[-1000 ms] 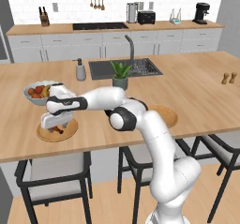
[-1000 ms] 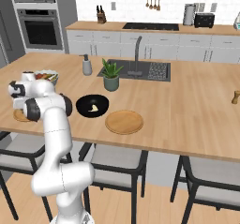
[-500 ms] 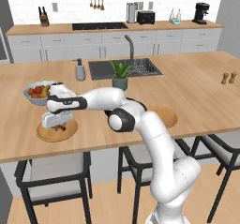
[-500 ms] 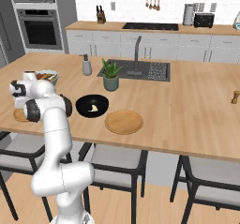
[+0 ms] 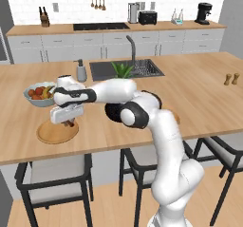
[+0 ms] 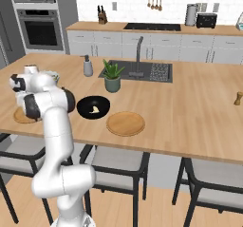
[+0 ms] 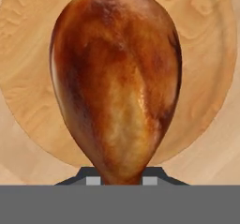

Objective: Pick the chicken drumstick and mushroom from their plates and place them in the bowl. Then put the bowl in the fridge.

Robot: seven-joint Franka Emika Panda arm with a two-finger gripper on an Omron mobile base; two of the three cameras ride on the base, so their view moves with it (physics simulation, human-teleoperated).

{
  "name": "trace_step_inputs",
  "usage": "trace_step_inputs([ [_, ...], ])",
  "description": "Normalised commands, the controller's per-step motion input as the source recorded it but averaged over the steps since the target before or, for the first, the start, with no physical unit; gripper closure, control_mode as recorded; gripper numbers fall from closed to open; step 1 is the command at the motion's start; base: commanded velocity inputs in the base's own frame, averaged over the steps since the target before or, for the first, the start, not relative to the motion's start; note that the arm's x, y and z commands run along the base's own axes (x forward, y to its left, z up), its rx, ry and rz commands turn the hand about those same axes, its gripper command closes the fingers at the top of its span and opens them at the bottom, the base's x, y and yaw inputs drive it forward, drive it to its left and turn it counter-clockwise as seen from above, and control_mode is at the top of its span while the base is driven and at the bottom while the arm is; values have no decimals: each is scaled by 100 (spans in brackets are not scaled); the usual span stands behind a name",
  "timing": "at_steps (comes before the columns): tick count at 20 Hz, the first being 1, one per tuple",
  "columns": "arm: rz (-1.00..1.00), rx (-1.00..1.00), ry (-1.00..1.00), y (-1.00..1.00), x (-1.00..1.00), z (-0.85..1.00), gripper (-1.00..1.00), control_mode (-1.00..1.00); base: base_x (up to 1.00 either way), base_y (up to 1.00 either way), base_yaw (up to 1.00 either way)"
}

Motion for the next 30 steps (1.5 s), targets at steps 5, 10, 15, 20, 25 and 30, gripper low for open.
trace_step_inputs([
  [5,-14,19,-20,-100,-71,50,100,-100,0,0,0],
  [10,-18,20,-9,-100,-25,63,100,-100,0,0,0],
  [15,-16,16,-5,-100,-2,52,100,-100,0,0,0],
  [20,-18,9,-1,-100,1,30,100,-100,0,0,0],
  [25,-14,0,0,-73,4,2,100,-100,0,0,0],
  [30,-10,-10,-2,-15,18,0,100,-100,0,0,0],
])
